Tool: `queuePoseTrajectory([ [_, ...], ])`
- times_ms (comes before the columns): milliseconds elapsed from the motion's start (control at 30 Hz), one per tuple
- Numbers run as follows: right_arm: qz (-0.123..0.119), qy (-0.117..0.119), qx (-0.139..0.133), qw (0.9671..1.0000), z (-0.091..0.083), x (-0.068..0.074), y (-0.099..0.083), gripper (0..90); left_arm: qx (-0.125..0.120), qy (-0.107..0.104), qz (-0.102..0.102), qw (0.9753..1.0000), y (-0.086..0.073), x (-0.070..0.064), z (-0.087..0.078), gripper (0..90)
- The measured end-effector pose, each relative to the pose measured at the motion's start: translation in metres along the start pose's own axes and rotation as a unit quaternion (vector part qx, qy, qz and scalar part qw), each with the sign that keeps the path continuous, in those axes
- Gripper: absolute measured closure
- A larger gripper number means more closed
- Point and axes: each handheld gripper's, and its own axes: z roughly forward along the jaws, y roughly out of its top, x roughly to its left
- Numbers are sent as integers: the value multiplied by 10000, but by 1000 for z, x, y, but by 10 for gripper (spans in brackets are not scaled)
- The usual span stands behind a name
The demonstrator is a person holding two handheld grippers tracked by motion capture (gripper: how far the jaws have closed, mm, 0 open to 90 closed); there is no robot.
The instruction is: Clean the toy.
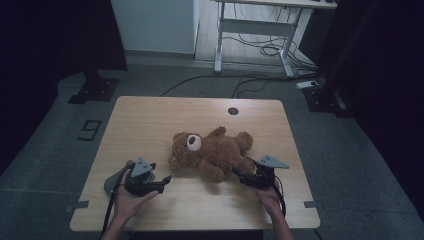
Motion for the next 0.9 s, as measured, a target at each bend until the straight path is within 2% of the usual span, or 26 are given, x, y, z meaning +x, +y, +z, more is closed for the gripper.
queuePoseTrajectory([
  [167, -59, -61, 22, 10000, -13, 3, -6, 261, 153, -84, -7, 9998, -8, -4, 6, 235],
  [500, 36, -87, -98, 9999, -44, 2, -25, 216, 379, -163, 3, 9991, -21, -14, 15, 241],
  [700, 130, -181, -7, 9998, -58, 0, -40, 198, 486, -205, 31, 9986, -27, -19, 20, 242],
  [900, 170, -254, 191, 9994, -64, -4, -51, 192, 593, -256, 18, 9979, -33, -21, 23, 245],
])
